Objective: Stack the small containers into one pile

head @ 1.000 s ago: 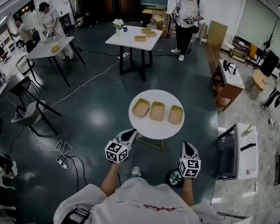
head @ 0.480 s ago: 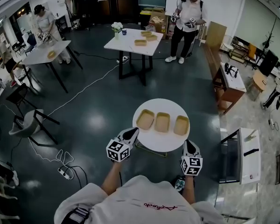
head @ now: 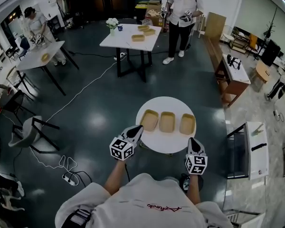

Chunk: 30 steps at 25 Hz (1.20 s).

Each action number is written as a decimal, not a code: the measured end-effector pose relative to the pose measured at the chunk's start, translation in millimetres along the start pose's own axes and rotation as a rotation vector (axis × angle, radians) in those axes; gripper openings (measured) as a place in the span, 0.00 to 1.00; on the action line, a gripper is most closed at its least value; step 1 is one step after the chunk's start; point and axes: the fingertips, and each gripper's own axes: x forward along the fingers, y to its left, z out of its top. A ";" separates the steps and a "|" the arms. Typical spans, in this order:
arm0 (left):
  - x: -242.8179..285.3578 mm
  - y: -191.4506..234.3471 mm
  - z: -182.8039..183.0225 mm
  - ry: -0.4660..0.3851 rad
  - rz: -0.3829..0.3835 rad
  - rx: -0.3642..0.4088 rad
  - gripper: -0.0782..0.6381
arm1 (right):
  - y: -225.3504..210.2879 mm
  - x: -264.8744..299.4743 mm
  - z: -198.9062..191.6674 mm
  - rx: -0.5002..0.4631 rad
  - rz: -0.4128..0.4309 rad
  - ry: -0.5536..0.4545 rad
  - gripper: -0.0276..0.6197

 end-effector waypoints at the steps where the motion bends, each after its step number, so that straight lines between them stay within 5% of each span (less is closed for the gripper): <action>1: 2.8 0.0 -0.8 0.005 -0.007 0.000 0.12 | -0.6 0.1 -1.6 0.005 -0.005 0.003 0.07; 13: 25.3 -19.6 -18.0 0.060 -0.065 0.001 0.12 | -14.4 -2.1 -15.7 0.035 -0.028 0.018 0.07; 30: 111.6 -14.7 -17.7 0.078 -0.013 -0.011 0.12 | -82.9 63.4 -7.3 0.038 0.030 0.039 0.07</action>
